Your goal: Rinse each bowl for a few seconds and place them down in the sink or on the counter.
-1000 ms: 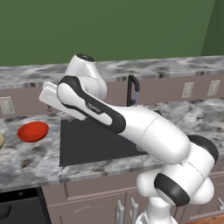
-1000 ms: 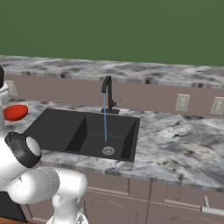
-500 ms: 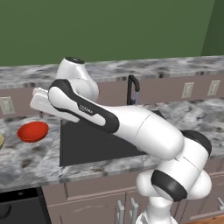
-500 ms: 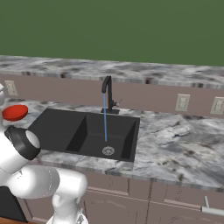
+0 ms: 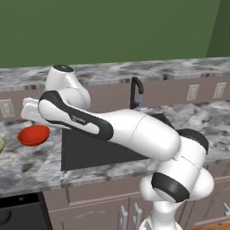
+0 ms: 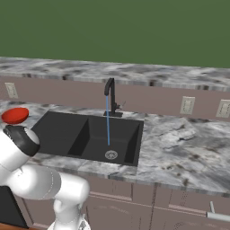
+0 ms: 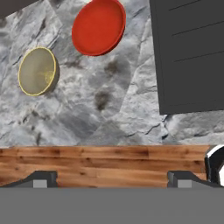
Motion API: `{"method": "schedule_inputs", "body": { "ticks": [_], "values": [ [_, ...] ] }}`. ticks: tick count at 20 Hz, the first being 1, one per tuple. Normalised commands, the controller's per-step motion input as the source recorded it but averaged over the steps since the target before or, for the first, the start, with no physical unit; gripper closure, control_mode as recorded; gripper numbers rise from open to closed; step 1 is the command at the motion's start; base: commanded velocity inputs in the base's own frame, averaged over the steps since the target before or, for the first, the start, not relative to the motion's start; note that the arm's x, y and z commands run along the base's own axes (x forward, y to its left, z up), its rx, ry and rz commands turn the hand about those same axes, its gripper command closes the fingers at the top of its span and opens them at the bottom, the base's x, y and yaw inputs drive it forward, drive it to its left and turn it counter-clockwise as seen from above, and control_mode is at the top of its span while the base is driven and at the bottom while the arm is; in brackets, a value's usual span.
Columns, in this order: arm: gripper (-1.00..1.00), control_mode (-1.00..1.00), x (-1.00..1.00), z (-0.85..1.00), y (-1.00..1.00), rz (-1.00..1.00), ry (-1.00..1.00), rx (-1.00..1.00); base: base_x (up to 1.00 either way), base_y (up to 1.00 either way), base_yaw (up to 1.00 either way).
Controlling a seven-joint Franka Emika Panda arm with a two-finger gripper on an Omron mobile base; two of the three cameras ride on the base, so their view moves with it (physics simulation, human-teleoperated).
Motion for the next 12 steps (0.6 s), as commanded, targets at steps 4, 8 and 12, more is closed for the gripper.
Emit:
{"method": "schedule_inputs", "body": {
  "ticks": [4, 8, 12],
  "values": [
    [-1.0, -1.0, 0.0, -0.13, 0.23, 0.0, -0.08, -0.01, 0.0, 0.0, 0.0],
    [-1.0, -1.0, 0.0, -0.11, 0.16, -0.08, -0.04, 0.0, 0.0, 0.0, 0.0],
    [-1.0, -1.0, 0.0, -0.09, 0.19, -0.11, -0.01, 0.04, 0.0, 0.0, 0.0]
  ]
}}
